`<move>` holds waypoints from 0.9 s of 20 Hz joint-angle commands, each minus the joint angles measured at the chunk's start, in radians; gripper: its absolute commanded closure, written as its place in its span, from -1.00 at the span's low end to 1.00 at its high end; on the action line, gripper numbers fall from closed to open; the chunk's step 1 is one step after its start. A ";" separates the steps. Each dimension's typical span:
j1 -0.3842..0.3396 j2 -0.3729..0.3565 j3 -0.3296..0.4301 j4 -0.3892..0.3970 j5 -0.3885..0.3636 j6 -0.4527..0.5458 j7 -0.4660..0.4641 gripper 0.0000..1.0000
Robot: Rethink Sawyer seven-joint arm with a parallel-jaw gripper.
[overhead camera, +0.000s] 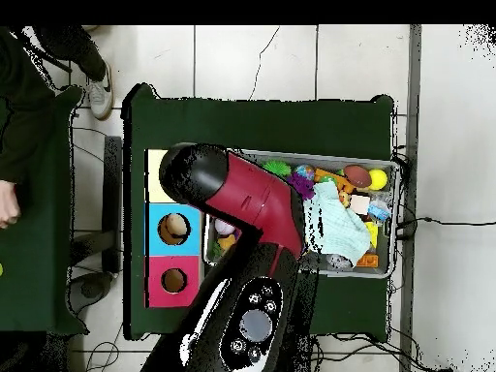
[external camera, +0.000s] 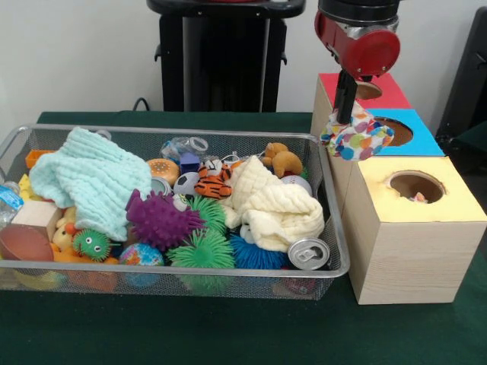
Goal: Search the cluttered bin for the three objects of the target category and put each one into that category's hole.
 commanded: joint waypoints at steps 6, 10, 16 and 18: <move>0.014 0.047 0.056 0.069 -0.036 -0.029 0.159 1.00; 0.017 0.054 0.052 0.063 -0.039 -0.031 0.161 1.00; 0.036 0.091 0.030 0.006 -0.037 0.005 0.219 1.00; 0.028 0.104 0.029 -0.027 -0.033 0.028 0.224 1.00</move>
